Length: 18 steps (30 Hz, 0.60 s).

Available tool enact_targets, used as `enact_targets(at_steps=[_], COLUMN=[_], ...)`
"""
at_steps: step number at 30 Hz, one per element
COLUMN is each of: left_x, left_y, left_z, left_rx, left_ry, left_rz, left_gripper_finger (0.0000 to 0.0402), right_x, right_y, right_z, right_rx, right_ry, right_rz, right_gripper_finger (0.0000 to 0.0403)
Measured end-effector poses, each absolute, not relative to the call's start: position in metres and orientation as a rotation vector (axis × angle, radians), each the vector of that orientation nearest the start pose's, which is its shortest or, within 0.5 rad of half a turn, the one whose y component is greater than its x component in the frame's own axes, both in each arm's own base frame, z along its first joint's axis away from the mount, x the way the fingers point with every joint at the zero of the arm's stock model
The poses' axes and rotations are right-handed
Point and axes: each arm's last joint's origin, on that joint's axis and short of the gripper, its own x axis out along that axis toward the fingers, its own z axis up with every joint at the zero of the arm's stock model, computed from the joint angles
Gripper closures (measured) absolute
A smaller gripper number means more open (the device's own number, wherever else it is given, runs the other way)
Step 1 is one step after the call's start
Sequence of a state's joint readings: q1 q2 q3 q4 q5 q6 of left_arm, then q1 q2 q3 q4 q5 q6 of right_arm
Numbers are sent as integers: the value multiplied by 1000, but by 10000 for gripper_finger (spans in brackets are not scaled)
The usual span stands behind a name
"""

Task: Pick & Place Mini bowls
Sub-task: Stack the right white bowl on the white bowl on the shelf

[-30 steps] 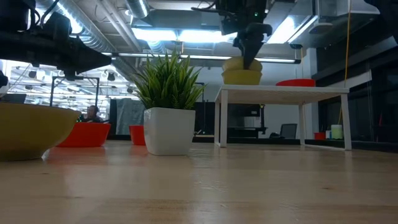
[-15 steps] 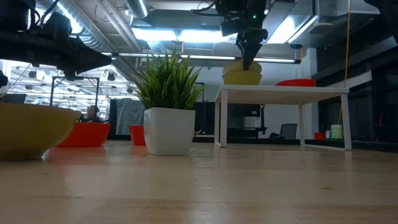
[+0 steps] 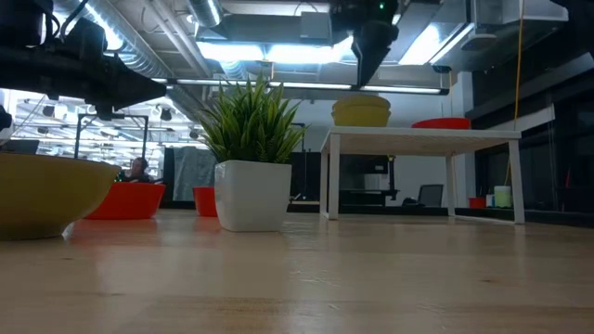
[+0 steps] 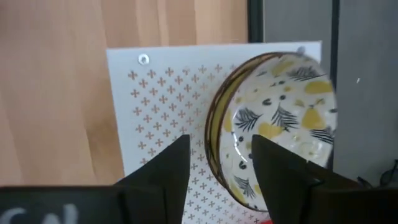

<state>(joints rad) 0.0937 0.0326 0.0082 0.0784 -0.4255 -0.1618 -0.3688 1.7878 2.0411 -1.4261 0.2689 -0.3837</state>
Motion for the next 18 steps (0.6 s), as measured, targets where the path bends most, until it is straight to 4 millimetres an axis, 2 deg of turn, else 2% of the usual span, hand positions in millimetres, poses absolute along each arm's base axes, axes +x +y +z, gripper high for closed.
enact_targets(at_steps=[4, 7, 10, 15, 18], left_x=[95, 95, 95, 95, 95], left_y=[21, 21, 21, 21, 21], left_z=[171, 171, 171, 171, 171], left_rx=[-167, -167, -167, -167, -167], left_ry=[-96, -96, -96, -96, -96], left_rz=[514, 514, 514, 514, 514], left_gripper_finger=[357, 359, 361, 360, 357], right_x=[309, 309, 308, 307, 306], right_y=[-126, -126, -127, -129, -131], right_z=[403, 403, 402, 396, 395], right_rx=[-259, -238, -214, -183, -157], right_ry=[1241, 1237, 1244, 1265, 1269], right_rz=[-345, -359, -373, -374, -361], right_gripper_finger=[233, 247, 282, 382, 390])
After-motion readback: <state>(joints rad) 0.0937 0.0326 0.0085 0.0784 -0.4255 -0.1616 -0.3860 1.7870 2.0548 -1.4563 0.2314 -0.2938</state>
